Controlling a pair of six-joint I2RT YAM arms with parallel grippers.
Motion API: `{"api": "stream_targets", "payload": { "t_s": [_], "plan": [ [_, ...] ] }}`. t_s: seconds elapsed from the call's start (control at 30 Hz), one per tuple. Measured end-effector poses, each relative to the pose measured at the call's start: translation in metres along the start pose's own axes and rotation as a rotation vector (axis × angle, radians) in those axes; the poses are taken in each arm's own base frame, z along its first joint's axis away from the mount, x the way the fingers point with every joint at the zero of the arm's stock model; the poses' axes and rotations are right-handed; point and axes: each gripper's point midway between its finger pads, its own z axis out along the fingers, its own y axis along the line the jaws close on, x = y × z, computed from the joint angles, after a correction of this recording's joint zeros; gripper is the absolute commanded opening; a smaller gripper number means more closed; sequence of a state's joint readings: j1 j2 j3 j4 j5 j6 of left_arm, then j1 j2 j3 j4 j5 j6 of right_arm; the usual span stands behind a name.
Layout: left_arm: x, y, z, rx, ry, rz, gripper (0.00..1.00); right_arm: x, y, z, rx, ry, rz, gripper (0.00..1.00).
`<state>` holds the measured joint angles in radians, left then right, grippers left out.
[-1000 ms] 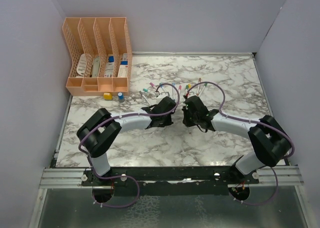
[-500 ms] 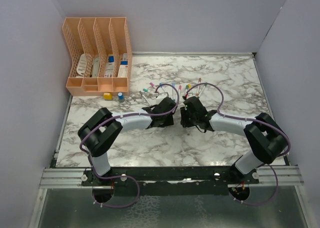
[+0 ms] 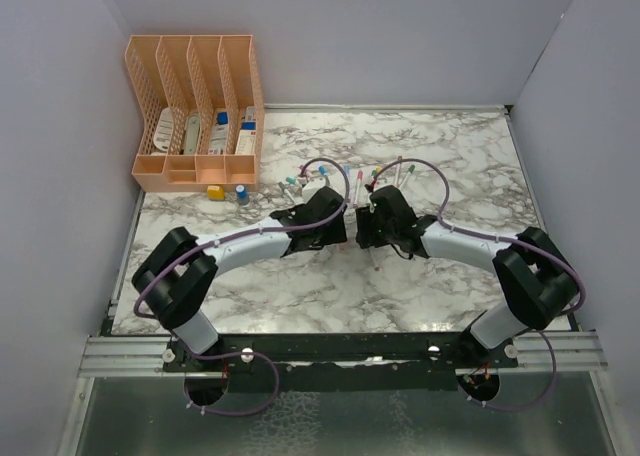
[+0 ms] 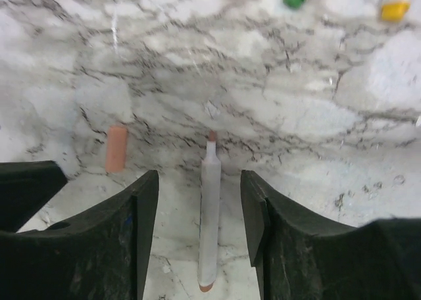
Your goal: Open the pen caps
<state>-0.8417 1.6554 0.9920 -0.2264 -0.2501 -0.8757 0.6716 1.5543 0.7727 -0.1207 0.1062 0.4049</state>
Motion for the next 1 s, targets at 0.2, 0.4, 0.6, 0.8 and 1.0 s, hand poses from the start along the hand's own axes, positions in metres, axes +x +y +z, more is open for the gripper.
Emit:
{"api": "stream_targets", "payload": {
  "t_s": [0.2, 0.4, 0.6, 0.8, 1.0],
  "plan": [
    [-0.054, 0.021, -0.042, 0.020, -0.166, -0.090, 0.99, -0.053, 0.022, -0.007, -0.073, -0.094, -0.073, 0.68],
    [-0.089, 0.088, -0.083, -0.020, -0.340, -0.238, 0.99, -0.108, 0.059, 0.007, -0.184, -0.162, -0.158, 0.68],
    [-0.097, 0.119, -0.113, -0.040, -0.451, -0.302, 0.99, -0.130, 0.100, 0.050, -0.243, -0.153, -0.254, 0.67],
    [-0.099, 0.138, -0.135, -0.043, -0.534, -0.357, 0.99, -0.124, 0.133, 0.092, -0.269, -0.108, -0.323, 0.64],
    [-0.090, 0.150, -0.142, -0.061, -0.550, -0.381, 0.99, -0.111, 0.148, 0.123, -0.274, -0.065, -0.361, 0.58]
  ]
}}
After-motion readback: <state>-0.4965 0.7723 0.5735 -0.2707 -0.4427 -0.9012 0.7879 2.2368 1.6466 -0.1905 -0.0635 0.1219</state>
